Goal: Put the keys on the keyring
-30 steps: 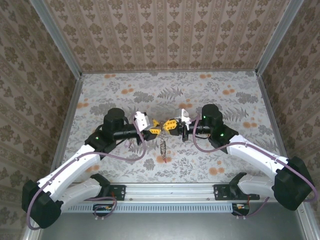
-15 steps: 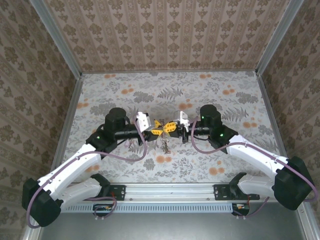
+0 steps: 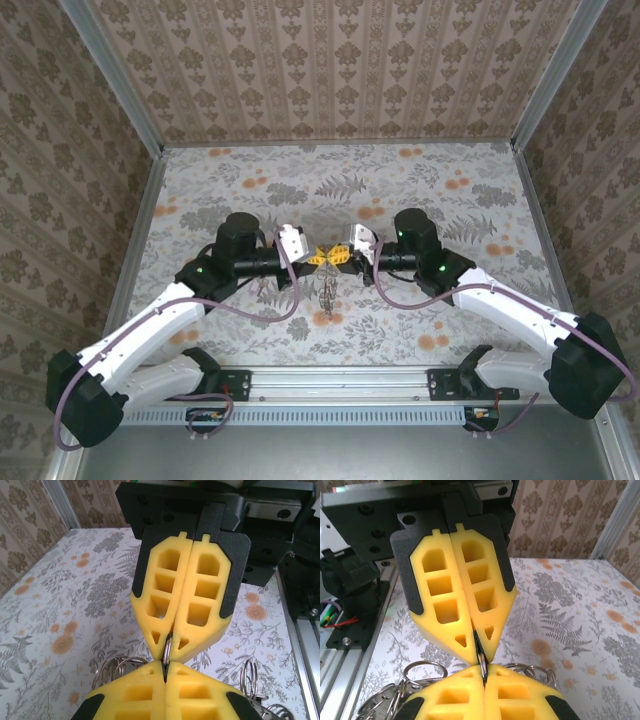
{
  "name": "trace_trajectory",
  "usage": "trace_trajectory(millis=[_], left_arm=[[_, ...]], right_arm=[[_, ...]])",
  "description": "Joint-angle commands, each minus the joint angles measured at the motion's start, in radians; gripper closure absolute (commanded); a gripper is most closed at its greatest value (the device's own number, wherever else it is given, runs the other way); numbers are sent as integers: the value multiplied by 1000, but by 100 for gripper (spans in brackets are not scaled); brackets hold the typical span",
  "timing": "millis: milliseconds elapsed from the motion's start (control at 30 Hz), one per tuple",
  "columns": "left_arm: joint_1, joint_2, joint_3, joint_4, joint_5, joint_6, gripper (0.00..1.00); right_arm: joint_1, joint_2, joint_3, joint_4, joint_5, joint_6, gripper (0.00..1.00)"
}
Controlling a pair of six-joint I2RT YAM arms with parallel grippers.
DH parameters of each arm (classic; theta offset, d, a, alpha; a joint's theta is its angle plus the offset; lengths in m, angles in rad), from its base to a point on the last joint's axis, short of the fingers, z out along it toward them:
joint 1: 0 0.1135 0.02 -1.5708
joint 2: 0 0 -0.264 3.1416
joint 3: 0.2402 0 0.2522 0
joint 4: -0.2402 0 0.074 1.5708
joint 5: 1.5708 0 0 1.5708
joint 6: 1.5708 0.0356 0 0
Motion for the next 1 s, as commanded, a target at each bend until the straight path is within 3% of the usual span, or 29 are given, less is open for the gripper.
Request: trace_trajectory(millis=[0, 433, 633, 833, 967], left_arm=[[-16, 4, 40, 19, -37, 22, 100], [-13, 9, -50, 91, -79, -4, 100], [-12, 25, -80, 116, -62, 9, 100], [-12, 41, -100, 142, -25, 28, 100], [-14, 44, -101, 147, -3, 41, 100]], right_arm=[[35, -3, 40, -21, -11, -44, 100], [15, -4, 24, -218, 12, -178, 88], [1, 28, 18, -248, -22, -187, 76], [-14, 47, 7, -241, -43, -180, 77], [-17, 54, 7, -228, -32, -176, 97]])
